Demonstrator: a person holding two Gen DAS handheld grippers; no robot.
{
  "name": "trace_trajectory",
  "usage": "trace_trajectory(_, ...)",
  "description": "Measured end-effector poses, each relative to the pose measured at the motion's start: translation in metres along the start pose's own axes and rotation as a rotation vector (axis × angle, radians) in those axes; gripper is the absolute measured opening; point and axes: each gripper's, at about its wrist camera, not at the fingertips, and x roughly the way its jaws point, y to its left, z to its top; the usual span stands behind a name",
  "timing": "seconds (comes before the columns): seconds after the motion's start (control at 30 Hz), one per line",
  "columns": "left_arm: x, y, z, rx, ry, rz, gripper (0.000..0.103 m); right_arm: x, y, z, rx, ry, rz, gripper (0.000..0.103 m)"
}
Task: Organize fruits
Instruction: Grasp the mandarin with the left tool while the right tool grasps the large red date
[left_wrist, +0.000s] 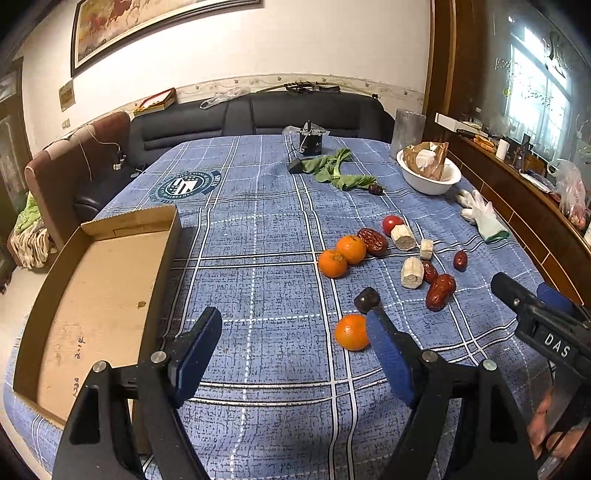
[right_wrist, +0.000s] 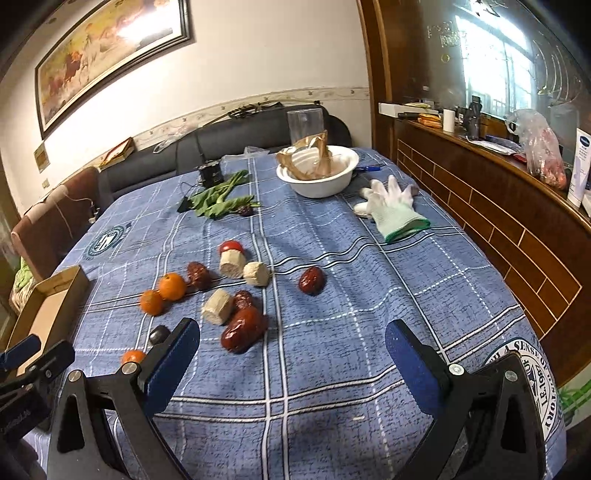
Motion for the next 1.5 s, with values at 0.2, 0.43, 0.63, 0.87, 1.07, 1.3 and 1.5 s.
trace_trajectory(0.2, -0.010, 0.001, -0.002, -0.006, -0.019, 0.000, 0.080, -0.016, 0.008, -0.004, -0.044, -0.041, 0.020, 0.102)
trace_trajectory(0.43, -0.029, 0.010, -0.001, -0.035, -0.071, 0.009, 0.080, -0.035, 0.012, -0.005, -0.081, -0.111, 0.004, 0.102)
trace_trajectory(0.63, -0.059, 0.055, 0.017, -0.105, -0.163, 0.077, 0.081, -0.050, 0.004, 0.009, -0.133, -0.192, -0.026, 0.102)
trace_trajectory(0.87, -0.040, 0.072, 0.018, -0.147, -0.105, 0.047, 0.081, -0.018, -0.011, 0.019, -0.048, -0.034, 0.090, 0.102)
trace_trajectory(1.07, 0.002, 0.041, 0.003, -0.087, 0.003, -0.024, 0.081, 0.020, -0.007, 0.006, -0.016, 0.082, 0.155, 0.097)
trace_trajectory(1.3, 0.035, 0.006, -0.005, -0.013, 0.090, -0.113, 0.081, 0.051, 0.004, 0.006, -0.015, 0.173, 0.216, 0.072)
trace_trajectory(1.5, 0.055, -0.012, -0.006, 0.038, 0.129, -0.157, 0.080, 0.071, 0.019, 0.005, -0.048, 0.213, 0.216, 0.072)
